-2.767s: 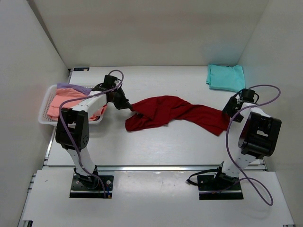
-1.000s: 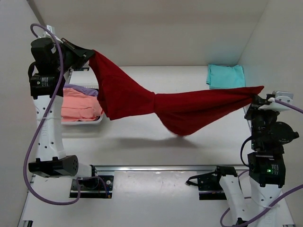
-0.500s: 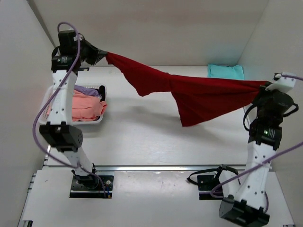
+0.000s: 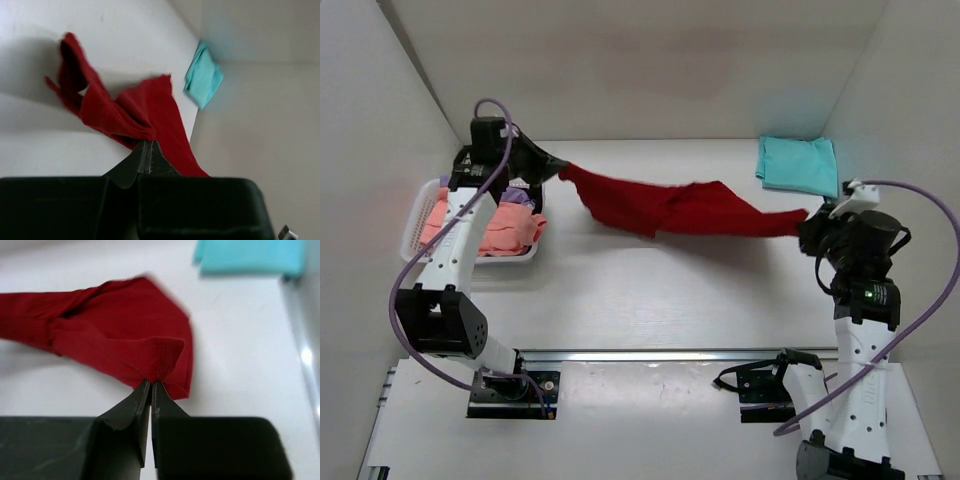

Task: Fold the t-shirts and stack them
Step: Flatten out the tshirt

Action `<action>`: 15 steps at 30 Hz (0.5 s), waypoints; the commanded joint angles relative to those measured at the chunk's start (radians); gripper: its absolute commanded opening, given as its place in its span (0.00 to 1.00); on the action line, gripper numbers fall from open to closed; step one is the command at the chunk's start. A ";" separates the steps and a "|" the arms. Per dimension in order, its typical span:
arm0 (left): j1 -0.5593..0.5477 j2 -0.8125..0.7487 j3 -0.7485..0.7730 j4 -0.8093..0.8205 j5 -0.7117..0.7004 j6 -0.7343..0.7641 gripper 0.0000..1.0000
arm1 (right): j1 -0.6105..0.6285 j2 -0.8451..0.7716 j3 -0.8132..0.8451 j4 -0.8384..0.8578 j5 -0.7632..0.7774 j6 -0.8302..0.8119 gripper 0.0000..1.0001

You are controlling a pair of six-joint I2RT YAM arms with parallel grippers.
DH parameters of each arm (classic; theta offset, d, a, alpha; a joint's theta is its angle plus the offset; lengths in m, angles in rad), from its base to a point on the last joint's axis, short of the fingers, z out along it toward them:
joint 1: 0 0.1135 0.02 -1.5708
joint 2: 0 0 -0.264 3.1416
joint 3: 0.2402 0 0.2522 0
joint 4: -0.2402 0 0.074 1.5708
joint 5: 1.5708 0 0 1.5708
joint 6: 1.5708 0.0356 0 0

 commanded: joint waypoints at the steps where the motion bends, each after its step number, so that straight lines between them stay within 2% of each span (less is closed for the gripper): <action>1: -0.013 -0.028 -0.054 0.065 0.022 0.011 0.00 | 0.066 -0.025 0.000 -0.239 -0.053 0.034 0.17; 2: -0.006 -0.025 -0.046 0.063 0.025 0.018 0.00 | 0.075 -0.038 -0.003 -0.255 -0.062 0.030 0.35; 5: 0.000 -0.009 -0.028 0.060 0.025 0.024 0.00 | 0.057 -0.007 -0.065 -0.197 -0.120 0.041 0.48; 7: -0.003 0.012 -0.017 0.063 0.029 0.022 0.00 | 0.017 0.048 -0.088 -0.123 -0.173 0.079 0.49; 10: -0.003 0.035 -0.009 0.077 0.043 0.015 0.00 | -0.006 0.228 -0.141 0.083 -0.266 0.137 0.47; 13: 0.009 0.063 0.008 0.081 0.049 0.012 0.00 | 0.075 0.353 -0.135 0.188 -0.176 0.108 0.50; 15: 0.006 0.082 0.026 0.075 0.057 0.010 0.00 | 0.097 0.504 -0.078 0.249 -0.142 0.079 0.51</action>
